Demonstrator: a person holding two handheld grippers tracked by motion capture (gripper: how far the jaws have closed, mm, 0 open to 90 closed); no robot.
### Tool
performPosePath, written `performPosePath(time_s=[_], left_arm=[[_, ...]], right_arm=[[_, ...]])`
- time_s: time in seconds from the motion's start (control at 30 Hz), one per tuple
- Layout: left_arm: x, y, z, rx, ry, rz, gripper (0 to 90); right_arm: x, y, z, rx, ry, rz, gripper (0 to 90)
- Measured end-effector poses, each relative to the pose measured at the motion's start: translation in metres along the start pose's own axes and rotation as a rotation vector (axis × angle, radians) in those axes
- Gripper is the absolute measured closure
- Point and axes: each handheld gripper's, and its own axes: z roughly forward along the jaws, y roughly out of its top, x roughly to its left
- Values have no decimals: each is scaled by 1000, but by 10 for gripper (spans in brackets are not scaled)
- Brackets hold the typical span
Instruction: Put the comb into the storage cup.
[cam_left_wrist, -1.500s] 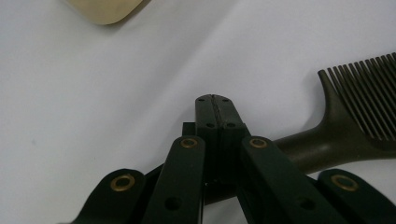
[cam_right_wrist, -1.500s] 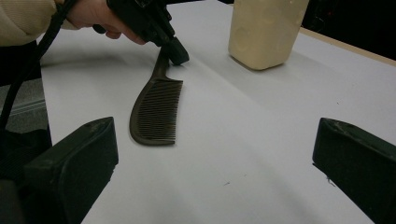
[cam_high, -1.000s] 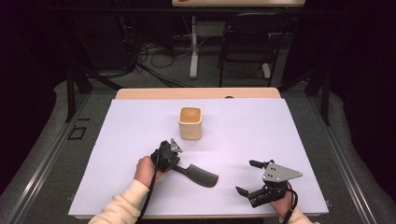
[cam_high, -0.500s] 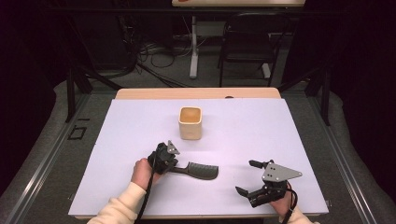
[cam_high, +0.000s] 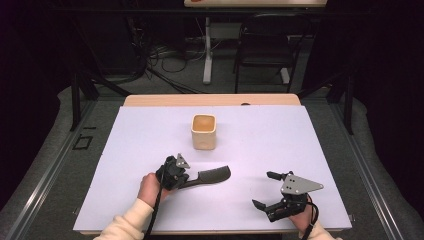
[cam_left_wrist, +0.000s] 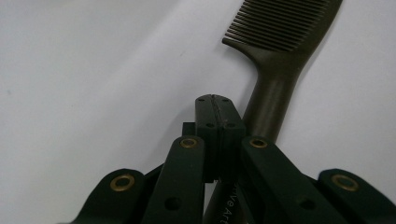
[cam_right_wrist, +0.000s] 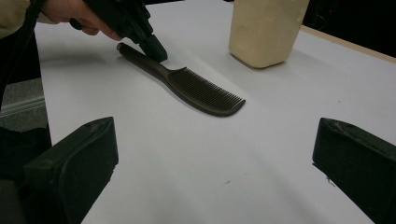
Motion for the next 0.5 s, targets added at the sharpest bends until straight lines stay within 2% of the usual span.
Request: performPosePath(time_s=[0.5], left_arm=[[-2,-4,-3,-17,10,-8,875]], right_arm=[[0,0,0,2,1,-2,0]])
